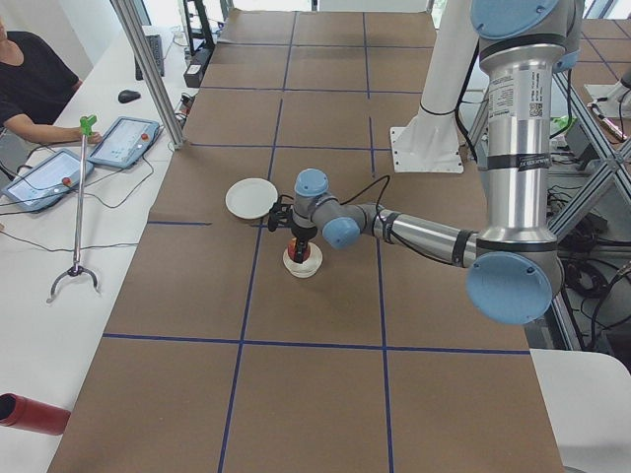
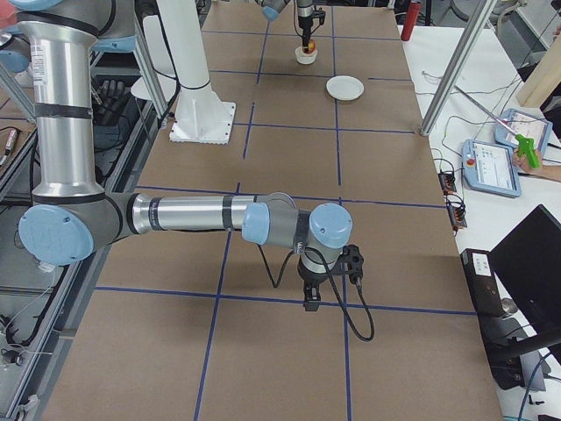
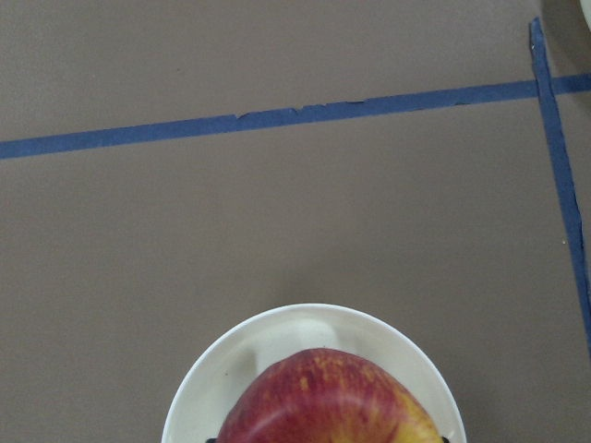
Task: Move apple from plate to bowl
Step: 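Lower the apple into the white bowl and open the left gripper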
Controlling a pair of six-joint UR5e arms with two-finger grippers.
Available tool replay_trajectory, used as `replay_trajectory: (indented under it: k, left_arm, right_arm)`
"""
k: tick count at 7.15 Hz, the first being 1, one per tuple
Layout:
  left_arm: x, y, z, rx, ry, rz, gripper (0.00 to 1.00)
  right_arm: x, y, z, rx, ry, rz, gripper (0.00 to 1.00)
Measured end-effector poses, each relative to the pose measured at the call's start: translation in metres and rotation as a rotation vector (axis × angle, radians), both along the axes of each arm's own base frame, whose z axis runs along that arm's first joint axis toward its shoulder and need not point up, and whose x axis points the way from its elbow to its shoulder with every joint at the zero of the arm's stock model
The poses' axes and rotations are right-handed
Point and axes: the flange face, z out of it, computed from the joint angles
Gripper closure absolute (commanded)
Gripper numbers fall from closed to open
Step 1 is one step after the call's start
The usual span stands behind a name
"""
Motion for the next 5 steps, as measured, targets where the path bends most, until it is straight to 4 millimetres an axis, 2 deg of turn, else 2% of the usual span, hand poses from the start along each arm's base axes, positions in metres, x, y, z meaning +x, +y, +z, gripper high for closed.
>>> replay_trajectory:
  k: [1,2,5]
  left_arm:
    - [0.0007,0.0007,0.0004,-0.011,-0.006,0.004,0.57]
    - [0.0019,0.0009,-0.0002,-0.032,-0.021,0.008,0.01]
    - [0.0036,0.0007,-0.0019,-0.054,-0.035,0.013,0.00]
  right_arm:
    - [0.0000,-0.0001,-0.0001,0.000,0.000,0.000,0.00]
    - [0.0000,-0.0001,0.0000,0.000,0.000,0.000,0.00]
    - [0.0000,-0.0001,-0.0001,0.000,0.000,0.000,0.00]
